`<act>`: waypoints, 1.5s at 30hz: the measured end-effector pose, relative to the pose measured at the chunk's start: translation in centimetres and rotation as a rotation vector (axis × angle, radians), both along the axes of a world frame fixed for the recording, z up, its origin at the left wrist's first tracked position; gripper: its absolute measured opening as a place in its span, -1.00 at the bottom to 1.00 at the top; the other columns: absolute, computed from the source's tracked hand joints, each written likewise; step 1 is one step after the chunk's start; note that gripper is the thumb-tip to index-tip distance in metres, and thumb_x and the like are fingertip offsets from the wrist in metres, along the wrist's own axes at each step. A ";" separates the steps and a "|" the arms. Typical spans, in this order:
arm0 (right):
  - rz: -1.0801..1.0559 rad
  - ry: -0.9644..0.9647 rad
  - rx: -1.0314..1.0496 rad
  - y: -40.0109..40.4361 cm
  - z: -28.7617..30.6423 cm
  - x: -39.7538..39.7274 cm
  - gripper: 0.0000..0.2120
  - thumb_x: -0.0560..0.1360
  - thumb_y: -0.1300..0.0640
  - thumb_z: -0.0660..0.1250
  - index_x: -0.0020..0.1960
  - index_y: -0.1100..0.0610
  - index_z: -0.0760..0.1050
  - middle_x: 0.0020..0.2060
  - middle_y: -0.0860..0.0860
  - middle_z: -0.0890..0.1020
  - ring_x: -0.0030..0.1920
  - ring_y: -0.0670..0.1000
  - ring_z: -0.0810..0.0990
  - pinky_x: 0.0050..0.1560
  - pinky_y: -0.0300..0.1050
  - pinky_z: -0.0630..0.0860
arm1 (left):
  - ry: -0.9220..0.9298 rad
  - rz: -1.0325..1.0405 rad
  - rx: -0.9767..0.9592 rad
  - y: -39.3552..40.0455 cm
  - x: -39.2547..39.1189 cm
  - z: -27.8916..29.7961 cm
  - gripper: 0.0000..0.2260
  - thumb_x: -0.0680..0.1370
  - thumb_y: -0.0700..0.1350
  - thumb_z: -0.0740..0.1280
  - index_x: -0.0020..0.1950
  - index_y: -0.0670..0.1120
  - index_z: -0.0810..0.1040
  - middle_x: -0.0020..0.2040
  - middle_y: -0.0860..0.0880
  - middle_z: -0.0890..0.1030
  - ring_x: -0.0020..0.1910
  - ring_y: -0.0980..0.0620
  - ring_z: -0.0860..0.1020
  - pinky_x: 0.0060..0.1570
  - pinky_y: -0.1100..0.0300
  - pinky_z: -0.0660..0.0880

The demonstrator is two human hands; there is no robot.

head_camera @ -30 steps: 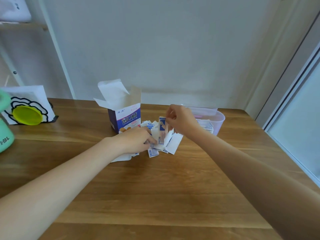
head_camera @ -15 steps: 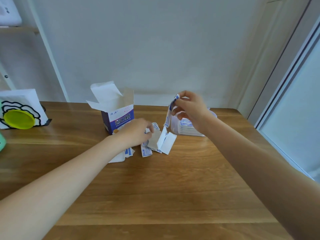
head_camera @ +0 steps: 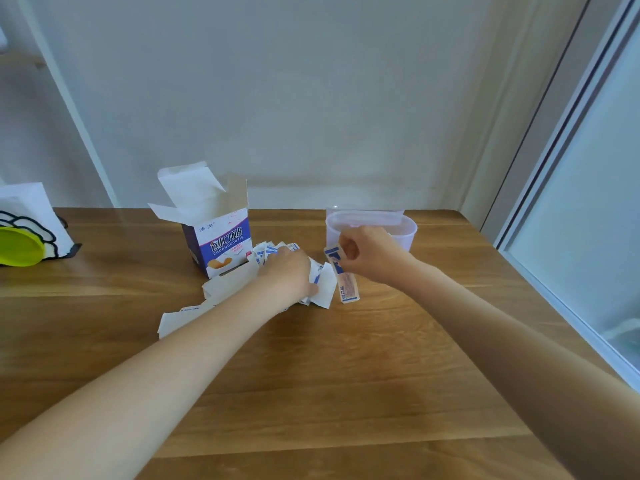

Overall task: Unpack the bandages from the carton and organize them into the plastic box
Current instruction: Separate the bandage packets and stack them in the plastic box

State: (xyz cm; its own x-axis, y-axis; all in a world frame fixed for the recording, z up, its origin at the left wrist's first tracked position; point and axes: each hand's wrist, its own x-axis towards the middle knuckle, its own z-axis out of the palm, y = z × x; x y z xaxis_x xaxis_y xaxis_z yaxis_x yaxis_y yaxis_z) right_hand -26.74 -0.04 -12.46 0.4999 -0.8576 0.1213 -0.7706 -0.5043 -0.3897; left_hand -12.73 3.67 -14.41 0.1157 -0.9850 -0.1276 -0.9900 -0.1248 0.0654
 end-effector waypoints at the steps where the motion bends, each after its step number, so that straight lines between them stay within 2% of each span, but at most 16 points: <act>1: 0.009 -0.014 0.000 0.1 0.0 0.2 -0.75 0.43 0.24 0.32 -0.36 0.08 0.34 -0.39 -0.05 0.46 -0.28 -0.01 0.42 -0.36 -0.27 0.30 | -0.025 0.011 0.025 0.0 -0.2 0.2 -0.64 0.49 -0.10 0.34 0.22 -0.21 0.39 0.20 -0.18 0.42 0.13 -0.14 0.50 -0.04 0.12 0.46; 3: 0.041 -0.006 0.025 0.4 -0.4 0.5 -0.92 0.45 0.21 0.31 -0.22 0.15 0.47 -0.26 0.04 0.57 -0.21 0.02 0.49 -0.26 -0.22 0.39 | -0.068 -0.004 0.034 0.0 -0.4 0.5 -0.69 0.47 -0.19 0.35 0.18 -0.23 0.43 0.17 -0.18 0.47 0.12 -0.13 0.51 0.00 0.10 0.48; 5: 0.075 0.028 0.060 0.9 -1.3 0.7 -0.90 0.48 0.16 0.30 -0.05 0.19 0.53 -0.11 0.06 0.63 -0.13 0.02 0.56 -0.17 -0.17 0.47 | -0.068 -0.023 0.012 0.0 -0.4 0.9 -0.80 0.45 -0.21 0.37 0.04 -0.20 0.47 0.06 -0.15 0.52 0.06 -0.11 0.52 -0.09 0.12 0.45; 7: 0.096 0.053 0.076 1.2 -2.3 0.8 -0.84 0.50 0.14 0.28 0.02 0.20 0.53 -0.06 0.07 0.64 -0.08 0.03 0.60 -0.12 -0.14 0.52 | 0.022 -0.007 -0.027 0.0 0.2 1.3 -0.87 0.46 -0.15 0.36 -0.09 -0.18 0.47 -0.17 -0.11 0.51 -0.11 -0.08 0.51 -0.24 0.18 0.38; 10: 0.090 0.002 0.093 1.1 -2.7 0.7 -0.86 0.51 0.16 0.28 0.02 0.20 0.53 -0.04 0.06 0.64 -0.13 0.01 0.56 -0.15 -0.20 0.48 | 0.190 0.015 -0.051 -0.4 2.0 1.6 -0.74 0.51 -0.14 0.30 -0.37 -0.12 0.35 -0.45 -0.11 0.33 -0.44 0.02 0.29 -0.45 0.25 0.17; 13: 0.089 -0.013 0.117 0.9 -2.7 0.6 -0.86 0.52 0.14 0.28 0.01 0.19 0.53 -0.08 0.02 0.62 -0.16 -0.06 0.52 -0.21 -0.29 0.44 | 0.262 0.011 -0.055 -0.5 3.6 1.3 -0.62 0.51 -0.27 0.22 -0.46 -0.10 0.17 -0.47 -0.03 0.19 -0.49 0.04 0.18 -0.45 0.22 0.10; 18: 0.047 -0.114 0.176 0.8 -2.3 0.7 -0.95 0.53 0.14 0.28 -0.09 0.11 0.47 -0.14 0.00 0.58 -0.12 -0.04 0.54 -0.25 -0.37 0.41 | 0.362 0.003 -0.043 -0.5 4.7 1.1 -0.58 0.53 -0.24 0.23 -0.49 -0.08 0.16 -0.49 -0.01 0.17 -0.50 0.05 0.18 -0.35 0.17 0.21; 21: -0.021 -0.226 0.229 0.8 -1.7 0.7 -0.97 0.52 0.18 0.28 -0.09 0.11 0.44 0.00 0.10 0.63 0.01 0.04 0.59 -0.06 -0.17 0.50 | 0.389 -0.011 -0.025 -0.3 4.7 1.3 -0.58 0.53 -0.19 0.27 -0.47 -0.07 0.17 -0.48 -0.01 0.17 -0.51 0.06 0.18 -0.42 0.22 0.16; 23: -0.020 -0.246 0.249 1.0 -1.5 0.8 -0.97 0.52 0.16 0.29 -0.05 0.11 0.47 0.03 0.04 0.60 0.05 0.00 0.56 -0.02 -0.17 0.49 | 0.410 -0.028 0.023 -0.1 4.6 1.3 -0.60 0.53 -0.15 0.30 -0.45 -0.08 0.20 -0.47 -0.01 0.19 -0.50 0.07 0.18 -0.45 0.24 0.12; 26: 0.022 -0.185 0.201 1.3 -1.5 1.5 -0.85 0.52 0.11 0.31 0.03 0.17 0.52 -0.03 -0.03 0.57 0.03 -0.04 0.55 -0.06 -0.22 0.47 | 0.480 -0.049 0.067 0.2 4.2 1.3 -0.74 0.53 -0.04 0.31 -0.30 -0.14 0.44 -0.38 -0.03 0.39 -0.44 0.08 0.32 -0.43 0.26 0.18; 28: 0.027 -0.230 0.180 1.4 -1.6 2.0 -0.90 0.51 0.12 0.32 -0.04 0.15 0.52 -0.03 0.02 0.60 -0.04 0.00 0.55 -0.13 -0.24 0.44 | 0.598 -0.039 0.063 0.2 4.1 1.4 -0.76 0.52 0.00 0.33 -0.16 -0.18 0.55 -0.25 -0.03 0.53 -0.31 0.06 0.48 -0.35 0.25 0.30; 32: -0.012 -0.308 0.156 1.1 -1.2 2.2 -0.94 0.49 0.16 0.33 -0.06 0.14 0.53 -0.08 0.04 0.58 -0.14 -0.05 0.50 -0.29 -0.31 0.39 | 0.747 0.020 0.030 0.6 4.1 1.6 -0.77 0.52 0.05 0.30 -0.22 -0.08 0.53 -0.20 -0.02 0.59 -0.20 0.04 0.56 -0.22 0.21 0.40; 35: -0.002 -0.294 0.139 1.0 -1.0 1.8 -0.92 0.48 0.20 0.33 -0.02 0.14 0.52 -0.10 0.02 0.59 -0.17 -0.08 0.51 -0.39 -0.41 0.38 | 0.874 0.101 -0.008 0.6 4.1 1.3 -0.73 0.60 0.02 0.18 -0.06 -0.11 0.60 -0.03 -0.10 0.65 -0.03 -0.06 0.60 -0.07 0.13 0.45; 40: 0.119 -0.009 0.091 1.5 -0.8 0.9 -0.73 0.49 0.20 0.32 0.19 0.10 0.48 -0.18 -0.08 0.55 -0.21 -0.14 0.48 -0.21 -0.35 0.38 | 0.797 0.148 -0.099 0.5 4.4 0.9 -0.76 0.60 -0.09 0.21 0.15 -0.13 0.58 0.40 -0.03 0.40 0.34 -0.08 0.37 0.12 0.10 0.34; 42: 0.198 0.148 0.099 1.8 -0.7 0.6 -0.73 0.51 0.19 0.29 0.21 0.12 0.52 -0.05 0.00 0.62 -0.14 -0.12 0.48 -0.15 -0.31 0.38 | 0.786 0.129 -0.144 0.3 4.5 0.8 -0.82 0.57 -0.15 0.24 0.07 -0.12 0.61 0.38 -0.01 0.42 0.33 -0.04 0.38 0.16 0.10 0.33; 45: 0.268 0.241 0.124 1.9 -1.1 0.6 -0.79 0.51 0.14 0.30 0.09 0.17 0.60 -0.04 0.05 0.64 -0.17 -0.10 0.47 -0.28 -0.34 0.34 | 0.773 0.118 -0.212 0.5 4.3 0.9 -0.84 0.55 -0.17 0.28 0.06 -0.13 0.62 0.23 0.00 0.54 0.16 0.01 0.46 0.07 0.15 0.35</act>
